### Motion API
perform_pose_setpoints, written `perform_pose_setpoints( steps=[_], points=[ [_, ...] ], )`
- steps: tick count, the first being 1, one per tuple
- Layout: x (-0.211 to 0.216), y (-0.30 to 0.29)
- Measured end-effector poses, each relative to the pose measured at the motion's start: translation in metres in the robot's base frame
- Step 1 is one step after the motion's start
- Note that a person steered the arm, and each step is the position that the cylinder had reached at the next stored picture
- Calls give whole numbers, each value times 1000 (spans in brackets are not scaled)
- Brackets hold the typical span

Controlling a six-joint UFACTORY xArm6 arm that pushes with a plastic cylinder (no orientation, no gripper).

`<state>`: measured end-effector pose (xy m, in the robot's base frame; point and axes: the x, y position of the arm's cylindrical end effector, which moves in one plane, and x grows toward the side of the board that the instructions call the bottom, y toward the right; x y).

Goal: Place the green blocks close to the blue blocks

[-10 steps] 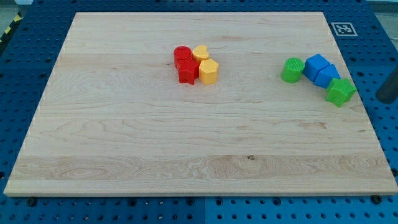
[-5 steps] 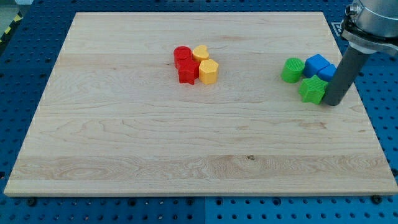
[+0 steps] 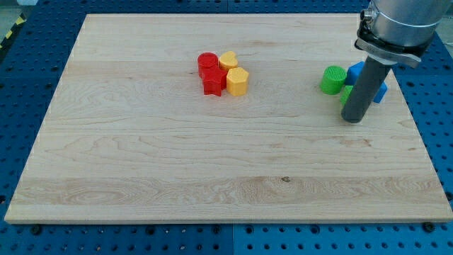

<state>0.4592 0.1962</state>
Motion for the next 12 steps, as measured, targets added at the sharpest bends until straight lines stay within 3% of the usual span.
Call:
perform_pose_setpoints(
  steps=[3,4,6,8,12],
  points=[
    [-8,-21],
    [-16,-55],
    [-54,-92],
    [-90,-82],
    [-85,-43]
  ],
)
